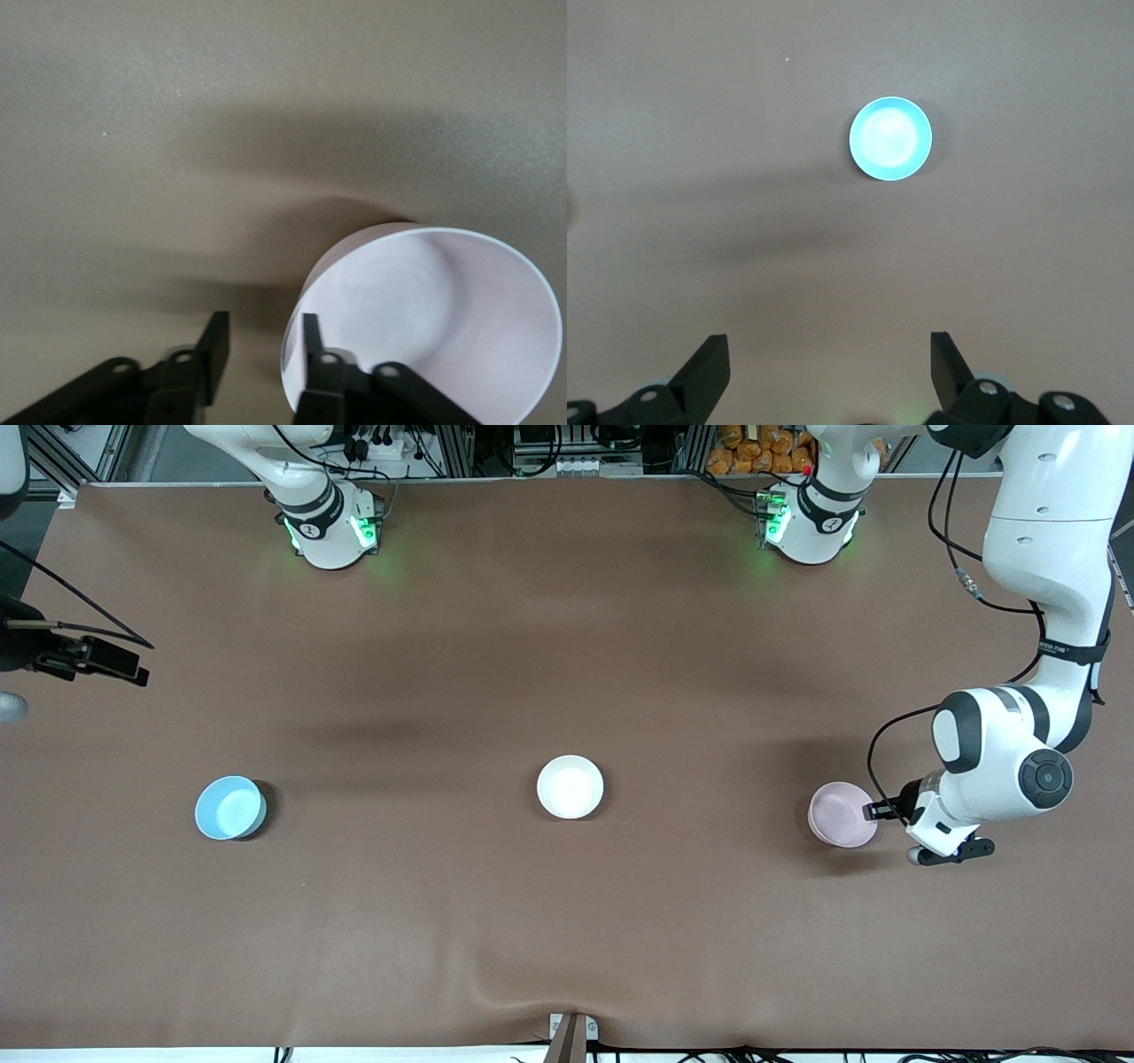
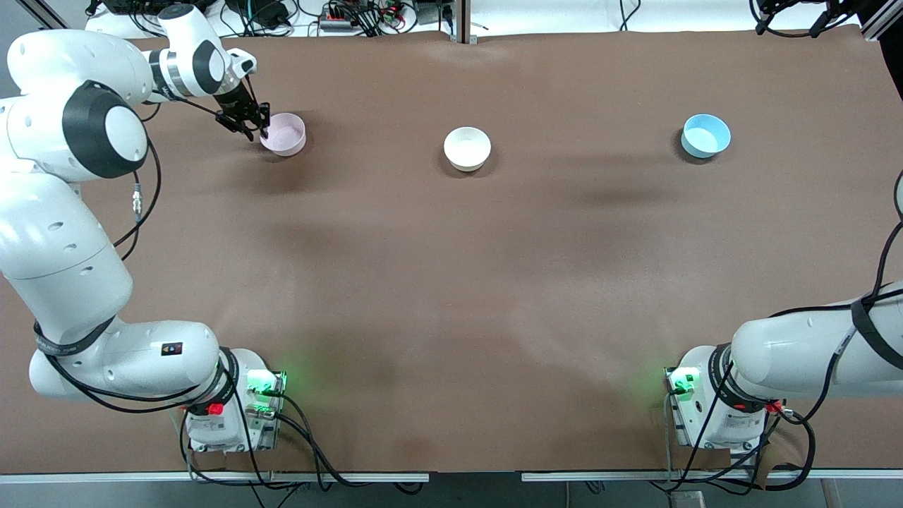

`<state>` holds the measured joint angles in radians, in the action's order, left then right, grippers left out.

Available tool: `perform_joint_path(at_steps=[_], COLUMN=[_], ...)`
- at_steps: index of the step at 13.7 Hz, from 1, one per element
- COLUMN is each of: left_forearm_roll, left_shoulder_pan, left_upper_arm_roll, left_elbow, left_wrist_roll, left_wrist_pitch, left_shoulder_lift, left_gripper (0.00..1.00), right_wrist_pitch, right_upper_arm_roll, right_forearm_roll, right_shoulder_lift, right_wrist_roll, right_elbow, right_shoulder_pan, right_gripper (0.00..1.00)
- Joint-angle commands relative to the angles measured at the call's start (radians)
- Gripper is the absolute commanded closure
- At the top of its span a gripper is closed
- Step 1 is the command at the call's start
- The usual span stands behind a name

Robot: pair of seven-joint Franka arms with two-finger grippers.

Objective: Stack pink and blue bowls on white bowl
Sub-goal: 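Grasp the pink bowl with the left gripper while the right gripper reaches the blue bowl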

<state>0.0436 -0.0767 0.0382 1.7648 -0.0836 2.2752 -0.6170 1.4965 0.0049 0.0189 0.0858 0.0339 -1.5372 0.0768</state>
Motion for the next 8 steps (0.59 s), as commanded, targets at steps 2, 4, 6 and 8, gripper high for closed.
perform_joint_path(at_steps=[2,4,6,8], left_forearm_roll=[0.015,0.015,0.016,0.019], left_shoulder_pan=[0.011,0.008,0.002,0.002], left_upper_arm_roll=[0.008,0.029,0.069,0.127], left_elbow=[0.01,0.01,0.012,0.012], left_wrist_roll=[0.021,0.024,0.016,-0.007], left_wrist_pitch=[0.007,0.001,-0.043,-0.08], left_shoulder_lift=[0.0,0.006,0.034,0.06], left_gripper=[1.0,1.0,1.0,1.0], right_wrist_pitch=[0.019,0.042,0.06,0.06], right_upper_arm_roll=[0.013,0.013,0.012,0.013], right_forearm_roll=[-0.005,-0.007,-0.014,-0.008], right_shoulder_lift=[0.064,0.092,0.138,0.163], right_wrist_roll=[0.003,0.001,0.0,0.001], right_elbow=[0.012,0.011,0.009,0.011], right_shoulder_pan=[0.041,0.057,0.11,0.133], right_gripper=[0.0,0.0,0.0,0.0])
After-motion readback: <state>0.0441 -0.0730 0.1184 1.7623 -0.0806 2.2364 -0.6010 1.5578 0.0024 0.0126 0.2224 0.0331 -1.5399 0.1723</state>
